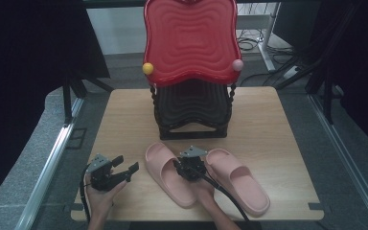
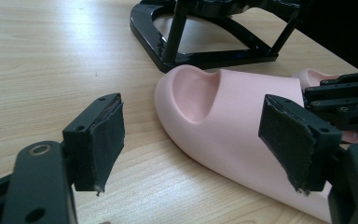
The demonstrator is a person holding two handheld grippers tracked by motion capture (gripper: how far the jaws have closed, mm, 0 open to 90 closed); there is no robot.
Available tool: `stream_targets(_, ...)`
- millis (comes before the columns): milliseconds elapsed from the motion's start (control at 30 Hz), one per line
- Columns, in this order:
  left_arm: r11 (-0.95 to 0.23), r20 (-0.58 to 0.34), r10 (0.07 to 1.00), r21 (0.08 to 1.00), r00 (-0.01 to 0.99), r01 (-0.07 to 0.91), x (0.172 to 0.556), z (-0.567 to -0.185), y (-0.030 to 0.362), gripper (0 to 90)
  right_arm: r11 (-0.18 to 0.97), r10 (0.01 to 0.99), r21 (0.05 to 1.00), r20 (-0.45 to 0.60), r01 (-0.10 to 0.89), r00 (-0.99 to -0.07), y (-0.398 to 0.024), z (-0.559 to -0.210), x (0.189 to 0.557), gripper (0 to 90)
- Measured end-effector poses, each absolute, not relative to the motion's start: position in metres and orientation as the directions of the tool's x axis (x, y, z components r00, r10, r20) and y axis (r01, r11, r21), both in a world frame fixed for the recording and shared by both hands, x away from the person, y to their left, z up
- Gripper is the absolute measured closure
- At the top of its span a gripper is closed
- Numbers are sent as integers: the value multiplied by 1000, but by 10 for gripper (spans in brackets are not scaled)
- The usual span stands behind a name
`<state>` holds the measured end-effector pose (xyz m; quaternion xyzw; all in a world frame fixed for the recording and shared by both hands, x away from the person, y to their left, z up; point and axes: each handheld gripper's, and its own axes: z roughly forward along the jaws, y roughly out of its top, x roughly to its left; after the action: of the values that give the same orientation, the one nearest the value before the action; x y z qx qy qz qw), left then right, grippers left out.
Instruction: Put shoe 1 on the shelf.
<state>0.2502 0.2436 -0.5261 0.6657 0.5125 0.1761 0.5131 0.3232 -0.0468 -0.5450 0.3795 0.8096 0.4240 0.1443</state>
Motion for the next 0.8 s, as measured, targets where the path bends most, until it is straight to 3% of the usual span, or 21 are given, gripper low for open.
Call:
stream_targets(467,73,-303,870,860,390,505,249,-529,250,222,357,741,811,56,463,-669,-49,-542,310,825)
stream_targets(800,88,-312,871,859,380,504,249,-530,253,222,298,751,853,67,428,-657,-66,-529,296,826)
